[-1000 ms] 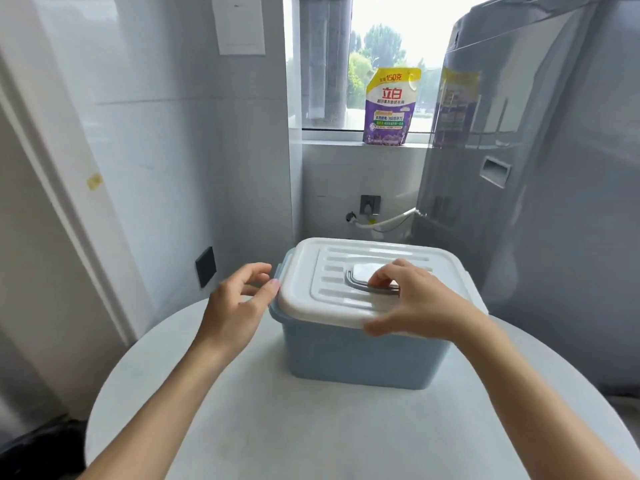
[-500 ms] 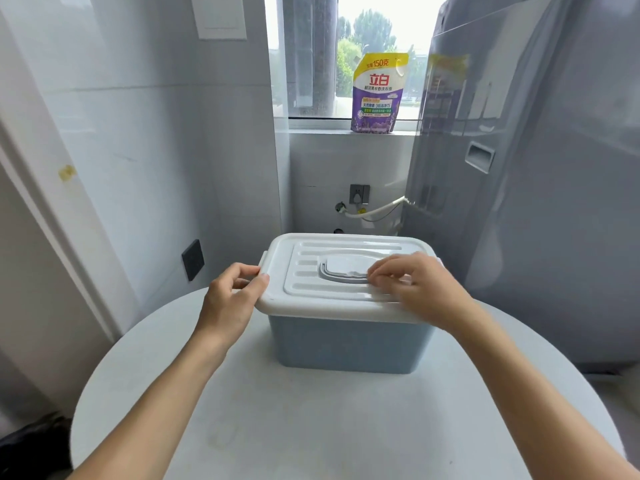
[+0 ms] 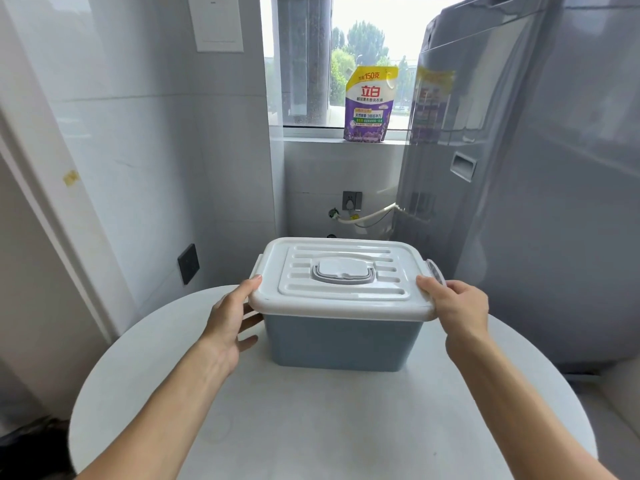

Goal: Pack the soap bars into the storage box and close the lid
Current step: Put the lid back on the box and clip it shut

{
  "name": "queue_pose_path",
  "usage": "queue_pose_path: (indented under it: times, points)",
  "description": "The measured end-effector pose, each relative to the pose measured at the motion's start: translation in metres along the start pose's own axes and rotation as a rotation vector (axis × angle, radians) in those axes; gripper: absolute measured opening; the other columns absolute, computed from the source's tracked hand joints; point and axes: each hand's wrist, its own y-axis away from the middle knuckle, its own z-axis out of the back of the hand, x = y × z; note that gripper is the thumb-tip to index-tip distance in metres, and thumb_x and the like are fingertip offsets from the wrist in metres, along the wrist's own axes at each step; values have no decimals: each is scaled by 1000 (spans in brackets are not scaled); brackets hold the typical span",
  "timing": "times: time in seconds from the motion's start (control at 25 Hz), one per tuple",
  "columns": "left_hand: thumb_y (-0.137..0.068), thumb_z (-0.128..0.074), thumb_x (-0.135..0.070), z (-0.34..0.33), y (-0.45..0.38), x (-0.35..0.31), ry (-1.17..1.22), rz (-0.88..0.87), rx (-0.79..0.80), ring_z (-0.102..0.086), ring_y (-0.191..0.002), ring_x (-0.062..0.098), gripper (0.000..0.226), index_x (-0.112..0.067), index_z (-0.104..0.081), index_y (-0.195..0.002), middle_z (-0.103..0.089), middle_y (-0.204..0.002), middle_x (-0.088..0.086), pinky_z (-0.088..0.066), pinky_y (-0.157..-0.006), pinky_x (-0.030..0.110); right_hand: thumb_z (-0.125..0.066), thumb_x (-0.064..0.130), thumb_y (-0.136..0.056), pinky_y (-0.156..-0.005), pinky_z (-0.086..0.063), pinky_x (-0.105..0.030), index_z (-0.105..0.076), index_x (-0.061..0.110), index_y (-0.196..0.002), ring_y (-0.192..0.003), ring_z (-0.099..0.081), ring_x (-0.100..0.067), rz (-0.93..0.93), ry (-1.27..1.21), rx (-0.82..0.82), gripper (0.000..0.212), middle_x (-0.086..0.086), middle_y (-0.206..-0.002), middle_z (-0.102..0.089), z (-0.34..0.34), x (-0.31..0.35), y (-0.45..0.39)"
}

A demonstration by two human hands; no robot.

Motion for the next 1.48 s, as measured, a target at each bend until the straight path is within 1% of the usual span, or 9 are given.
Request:
queue_pose_path:
  times: [0.28, 0.48, 0.76, 0.96, 1.04, 1.12, 1.2, 1.36, 1.48]
  points:
    - [-74, -75, -41, 1, -4, 4, 62, -64, -70, -68, -90, 18, 31, -20, -70, -96, -71, -93, 1, -50, -90, 45, -69, 27, -70, -64, -38, -33, -68, -6, -78, -64, -45, -16, 210, 101, 38, 33, -5, -65, -55, 1, -2, -6]
    - [-77, -74, -16, -6, -7, 6, 170, -279, -98, -63, -81, 17, 10, -15, -77, -86, -72, -86, 2, -53, -85, 35, -68, 27, -72, -64, -39, -33, -71, -1, -75, -63, -46, -16, 215, 92, 67, 28, -6, -65, -57, 2, -3, -5]
    - [-71, -58, -29, -13, -8, 6, -116, -451, -92, -38, -72, 16, 15, -15, -59, -77, -47, -76, 3, -33, -66, 35, -68, 25, -77, -62, -40, -33, -74, 8, -68, -62, -46, -17, 228, 118, 25, 20, -7, -62, -59, 0, 0, -2]
    - [-75, -51, -28, -10, -7, 5, -263, -518, -75, -37, -68, 18, 25, -7, -62, -84, -45, -71, 4, -31, -61, 33, -64, 30, -76, -62, -37, -32, -67, -5, -81, -63, -43, -17, 228, 172, -5, 35, -32, -76, -59, -1, -1, 1]
    - [-80, -56, -32, -11, -1, 8, -189, -436, -8, -54, -74, 18, 28, -25, -66, -105, -63, -83, -5, -45, -69, 34, -59, 33, -75, -64, -39, -33, -65, -2, -92, -68, -46, -17, 216, 158, 55, 40, -20, -74, -57, -3, -5, 9]
    - [-77, -68, -42, -8, 1, 14, -104, -285, 101, -63, -99, 12, 53, -49, -50, -127, -66, -113, -19, -52, -85, 41, -60, 33, -80, -77, -49, -37, -58, 19, -124, -89, -59, -16, 108, 29, 161, 46, 8, -106, -63, -8, -12, 18]
    - [-71, -76, -48, -4, -1, 19, -76, -231, 164, -62, -108, 10, 69, -58, -42, -129, -63, -120, -24, -53, -85, 45, -63, 33, -83, -86, -52, -40, -41, 41, -140, -109, -60, -12, 56, -71, 195, 62, 18, -130, -55, -9, -16, 24]
    - [-72, -75, -47, -9, -17, 18, -60, -251, 130, -66, -103, 9, 68, -58, -42, -130, -68, -106, -27, -56, -72, 37, -65, 28, -84, -88, -53, -40, -43, 45, -138, -106, -61, -9, 27, -127, 146, 60, 25, -121, -56, -17, -14, 10]
    - [-76, -73, -45, -20, -30, 9, -47, -263, 121, -65, -103, 8, 64, -59, -41, -130, -66, -106, -31, -57, -73, 38, -64, 26, -85, -75, -52, -36, -45, 47, -135, -95, -61, -7, 1, -137, 158, 57, 26, -115, -56, -26, -6, -6]
